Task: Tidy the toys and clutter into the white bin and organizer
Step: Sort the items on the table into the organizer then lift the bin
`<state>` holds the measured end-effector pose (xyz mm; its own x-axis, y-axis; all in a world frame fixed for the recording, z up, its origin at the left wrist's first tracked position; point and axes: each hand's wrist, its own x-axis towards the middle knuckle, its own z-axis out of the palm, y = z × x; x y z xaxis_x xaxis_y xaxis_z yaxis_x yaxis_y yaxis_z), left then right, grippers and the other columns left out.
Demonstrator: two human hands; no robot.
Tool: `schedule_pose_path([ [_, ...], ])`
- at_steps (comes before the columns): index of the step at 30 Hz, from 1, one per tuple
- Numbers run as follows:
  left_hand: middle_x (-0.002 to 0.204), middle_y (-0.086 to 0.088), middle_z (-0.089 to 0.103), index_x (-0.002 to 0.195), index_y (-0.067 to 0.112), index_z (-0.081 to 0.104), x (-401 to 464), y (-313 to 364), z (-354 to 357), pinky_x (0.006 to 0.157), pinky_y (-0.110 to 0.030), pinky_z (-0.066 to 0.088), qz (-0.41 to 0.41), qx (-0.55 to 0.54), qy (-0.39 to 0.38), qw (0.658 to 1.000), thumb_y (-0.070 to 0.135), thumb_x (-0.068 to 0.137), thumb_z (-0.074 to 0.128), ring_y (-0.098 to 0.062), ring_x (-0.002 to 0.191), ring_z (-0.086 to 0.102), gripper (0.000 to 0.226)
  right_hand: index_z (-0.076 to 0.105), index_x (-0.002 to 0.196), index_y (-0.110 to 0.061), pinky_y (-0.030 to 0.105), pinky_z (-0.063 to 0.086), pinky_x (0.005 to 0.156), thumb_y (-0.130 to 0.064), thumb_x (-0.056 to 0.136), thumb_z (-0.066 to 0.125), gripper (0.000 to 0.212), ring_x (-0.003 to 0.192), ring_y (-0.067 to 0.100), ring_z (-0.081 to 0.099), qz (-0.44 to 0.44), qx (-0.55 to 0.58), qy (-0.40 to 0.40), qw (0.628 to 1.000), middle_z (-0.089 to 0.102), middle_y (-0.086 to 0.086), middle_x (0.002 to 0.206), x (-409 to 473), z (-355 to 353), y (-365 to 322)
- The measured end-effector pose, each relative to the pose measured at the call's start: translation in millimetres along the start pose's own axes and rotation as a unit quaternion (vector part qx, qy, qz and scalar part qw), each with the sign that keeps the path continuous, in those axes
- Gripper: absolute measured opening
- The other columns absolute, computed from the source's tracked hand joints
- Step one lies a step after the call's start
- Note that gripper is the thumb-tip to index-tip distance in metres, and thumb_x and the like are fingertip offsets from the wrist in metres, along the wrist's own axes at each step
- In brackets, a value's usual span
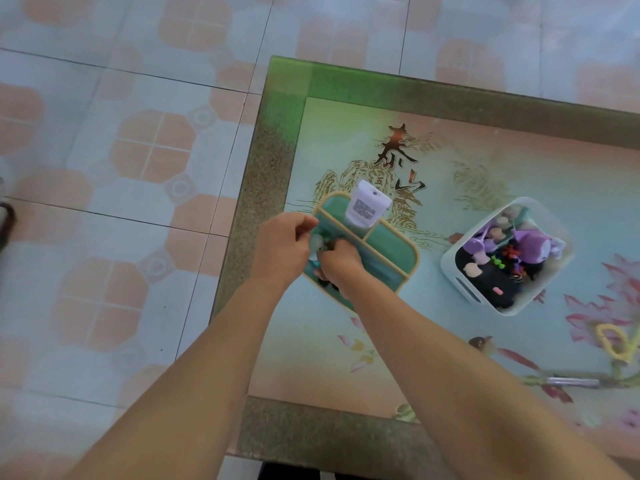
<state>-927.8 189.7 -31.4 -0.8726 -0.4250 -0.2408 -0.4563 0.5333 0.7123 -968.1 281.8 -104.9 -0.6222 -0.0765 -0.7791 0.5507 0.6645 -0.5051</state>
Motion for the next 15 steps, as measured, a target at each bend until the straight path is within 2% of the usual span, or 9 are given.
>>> schedule_pose_path([
  [5,0.101,-0.006,0.073,0.104,0.009,0.072,-4,12,8,0.089,-0.031,0.054,-0.015,0.005,-0.037,0.999,0.001,0.083,0.06,-0.019,0.092,0.067,0.025,0.062,0.102,-0.009,0.045,0.056,0.082,-0.009,0.088,0.044,0.023,0.091,0.035,0.065,-0.076,-0.044,-0.025,0.996,0.067,0.017,0.098,-43,-42,2],
  [8,0.104,-0.008,0.073,0.105,0.008,0.071,-9,27,17,0.091,-0.028,0.051,-0.034,-0.004,-0.045,0.998,0.001,0.083,0.059,-0.021,0.097,0.067,0.027,0.066,0.105,-0.006,0.044,0.055,0.082,-0.002,0.089,0.043,0.027,0.086,0.031,0.065,-0.117,-0.051,-0.016,0.992,0.068,0.012,0.096,-68,-76,7],
  [11,0.107,-0.007,0.072,0.108,0.006,0.07,-15,41,29,0.087,-0.022,0.045,-0.054,-0.001,-0.054,0.997,0.004,0.085,0.059,-0.021,0.1,0.066,0.025,0.068,0.094,-0.005,0.038,0.054,0.075,0.0,0.087,0.046,0.024,0.083,0.031,0.064,-0.18,-0.08,0.076,0.977,0.065,0.007,0.084,-78,-110,16],
  [13,0.106,-0.011,0.071,0.106,0.005,0.069,-16,44,36,0.088,-0.028,0.046,-0.065,-0.001,-0.057,0.996,0.006,0.086,0.06,-0.025,0.1,0.065,0.022,0.065,0.097,-0.005,0.035,0.048,0.075,-0.003,0.088,0.048,0.019,0.087,0.028,0.06,-0.205,-0.122,0.157,0.958,0.064,0.008,0.092,-73,-126,20],
  [15,0.102,-0.013,0.071,0.103,0.004,0.069,-20,49,44,0.084,-0.029,0.046,-0.074,0.002,-0.051,0.996,0.008,0.086,0.061,-0.027,0.097,0.064,0.019,0.059,0.109,-0.007,0.035,0.045,0.083,-0.012,0.091,0.051,0.02,0.099,0.026,0.055,-0.215,-0.194,0.193,0.937,0.059,0.009,0.109,-64,-139,26],
])
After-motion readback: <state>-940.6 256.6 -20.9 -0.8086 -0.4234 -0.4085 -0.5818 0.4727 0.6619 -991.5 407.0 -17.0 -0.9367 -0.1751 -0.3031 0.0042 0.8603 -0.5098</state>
